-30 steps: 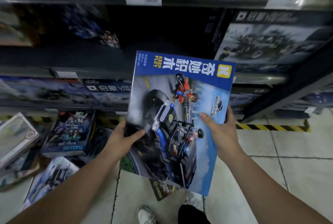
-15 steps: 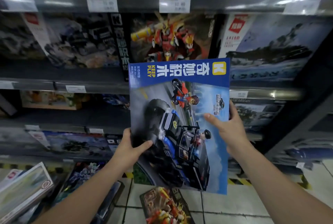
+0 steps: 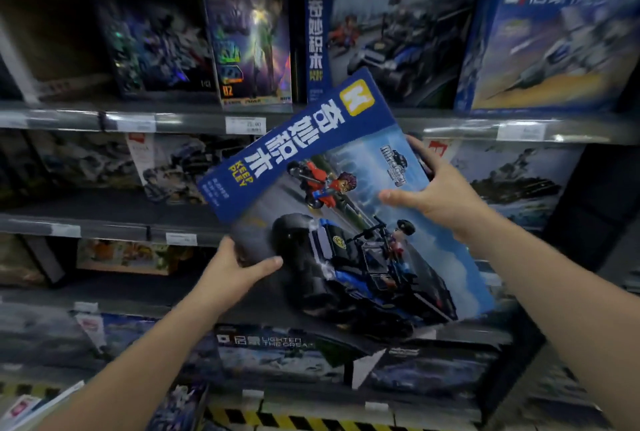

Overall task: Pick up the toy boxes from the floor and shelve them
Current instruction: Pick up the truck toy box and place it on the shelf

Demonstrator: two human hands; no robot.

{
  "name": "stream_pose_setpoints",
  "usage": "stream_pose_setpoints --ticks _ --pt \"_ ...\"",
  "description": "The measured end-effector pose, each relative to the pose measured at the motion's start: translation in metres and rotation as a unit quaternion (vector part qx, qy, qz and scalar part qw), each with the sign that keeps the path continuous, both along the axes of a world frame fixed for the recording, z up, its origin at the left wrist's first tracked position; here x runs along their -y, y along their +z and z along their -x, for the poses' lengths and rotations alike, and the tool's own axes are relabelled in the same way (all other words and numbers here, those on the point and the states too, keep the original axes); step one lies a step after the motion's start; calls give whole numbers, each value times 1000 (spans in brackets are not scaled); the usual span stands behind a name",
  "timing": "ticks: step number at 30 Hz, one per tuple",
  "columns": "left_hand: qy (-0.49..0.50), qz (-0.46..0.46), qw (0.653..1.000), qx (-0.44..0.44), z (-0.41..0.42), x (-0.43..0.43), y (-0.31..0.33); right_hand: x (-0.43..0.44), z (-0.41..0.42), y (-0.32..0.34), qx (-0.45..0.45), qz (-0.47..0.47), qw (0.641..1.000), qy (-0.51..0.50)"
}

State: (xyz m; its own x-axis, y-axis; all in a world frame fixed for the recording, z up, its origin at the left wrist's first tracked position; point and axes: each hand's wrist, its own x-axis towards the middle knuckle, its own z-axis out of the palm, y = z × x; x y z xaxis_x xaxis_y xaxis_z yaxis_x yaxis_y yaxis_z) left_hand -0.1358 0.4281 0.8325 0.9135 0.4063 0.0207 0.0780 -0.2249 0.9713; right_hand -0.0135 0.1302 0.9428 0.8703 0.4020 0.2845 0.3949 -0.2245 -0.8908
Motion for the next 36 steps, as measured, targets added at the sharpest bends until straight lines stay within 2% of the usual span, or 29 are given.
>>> stream_pose_setpoints --ticks 3,7,9,11,13,15,19,26,29,33,36 --pt "71 -47 995 53 9 -23 33 -3 -1 24 40 65 997 26" --pt "120 -146 980 62 19 -41 78 -6 2 53 82 138 985 61" --pt "95 -187 976 61 20 -41 97 -9 3 67 106 171 977 76" --pt "26 -199 978 51 18 -32 113 -13 5 82 118 199 968 98" --pt "-48 -185 981 42 17 -17 122 -15 6 97 144 235 955 110" --pt "-78 -163 982 54 17 -4 126 -16 9 110 181 270 939 112" --pt "-55 -116 987 96 13 5 119 -17 10 128 209 313 919 117" --pt "15 -28 992 119 4 10 101 -24 5 141 253 344 898 104" --pt "35 11 990 135 -1 14 99 -25 2 145 294 348 888 71" --pt "65 66 984 149 -9 19 94 -18 -3 150 397 398 826 -28" --pt "98 105 976 166 -17 23 93 2 -15 150 487 330 802 -104"
